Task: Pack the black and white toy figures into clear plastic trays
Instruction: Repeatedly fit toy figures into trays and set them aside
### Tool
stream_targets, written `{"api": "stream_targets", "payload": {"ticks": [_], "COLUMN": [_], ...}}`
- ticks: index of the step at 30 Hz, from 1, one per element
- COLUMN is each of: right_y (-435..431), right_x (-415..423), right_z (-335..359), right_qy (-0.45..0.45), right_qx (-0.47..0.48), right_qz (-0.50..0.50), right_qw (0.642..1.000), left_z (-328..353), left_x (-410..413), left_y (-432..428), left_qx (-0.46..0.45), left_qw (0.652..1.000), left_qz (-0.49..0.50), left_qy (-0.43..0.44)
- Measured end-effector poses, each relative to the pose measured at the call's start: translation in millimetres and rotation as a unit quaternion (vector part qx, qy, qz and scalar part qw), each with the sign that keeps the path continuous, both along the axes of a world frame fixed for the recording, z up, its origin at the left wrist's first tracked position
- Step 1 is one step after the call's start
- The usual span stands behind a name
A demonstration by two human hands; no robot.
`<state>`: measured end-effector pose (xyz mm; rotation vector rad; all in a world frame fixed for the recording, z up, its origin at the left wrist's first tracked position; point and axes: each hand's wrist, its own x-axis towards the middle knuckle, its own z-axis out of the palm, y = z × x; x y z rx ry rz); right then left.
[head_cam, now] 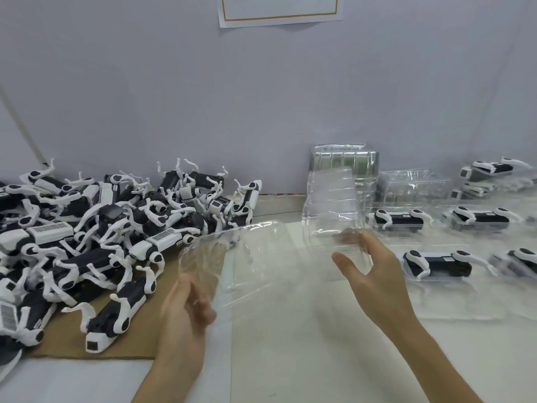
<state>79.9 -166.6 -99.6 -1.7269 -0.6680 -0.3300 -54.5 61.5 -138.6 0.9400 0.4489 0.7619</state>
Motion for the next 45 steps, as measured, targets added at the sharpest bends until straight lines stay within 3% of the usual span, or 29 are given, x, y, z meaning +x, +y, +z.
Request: {"api": "stream_targets", "payload": {"ticks": [4, 9, 17, 22, 24, 26, 29, 33, 36, 41, 45], "right_y": [2, 14, 66, 106, 119, 133, 157, 195, 218, 238, 235], "right_x": [8, 32, 77, 92, 96, 98, 99, 93, 90, 83, 80], "right_z": [7, 32, 42, 25, 22, 23, 29, 34, 34, 36, 37], "right_qy": [-0.056, -0.088, -0.071, -0.105, -0.139, -0.157, -0.15, -0.113, -0.183, -0.245, -0.269], "right_qx": [-0.045, -0.191, -0.432, -0.553, -0.559, -0.514, -0.471, -0.549, -0.591, -0.581, -0.548], "right_qz": [-0.02, -0.036, 0.04, 0.035, -0.036, -0.099, -0.043, 0.086, 0.051, 0.054, 0.049], "right_qw": [0.997, 0.977, 0.898, 0.825, 0.817, 0.838, 0.868, 0.823, 0.784, 0.774, 0.79], "left_z": [-3, -6, -4, -1, -1, -1, -3, -3, -1, 0, 3], "left_x": [2, 5, 3, 0, 0, 0, 1, -1, -3, -1, -1], "left_y": [1, -1, 6, 7, 8, 8, 9, 11, 11, 10, 6], "left_qx": [-0.081, -0.024, -0.018, -0.037, -0.032, -0.025, -0.024, -0.023, 0.002, 0.021, 0.043], "left_qw": [0.996, 0.989, 0.986, 0.985, 0.985, 0.985, 0.986, 0.988, 0.988, 0.99, 0.989], "left_qz": [0.002, 0.04, 0.027, 0.022, 0.028, 0.035, 0.035, 0.021, 0.006, -0.002, -0.035], "left_qy": [0.043, 0.14, 0.162, 0.17, 0.169, 0.168, 0.158, 0.153, 0.155, 0.142, 0.135]}}
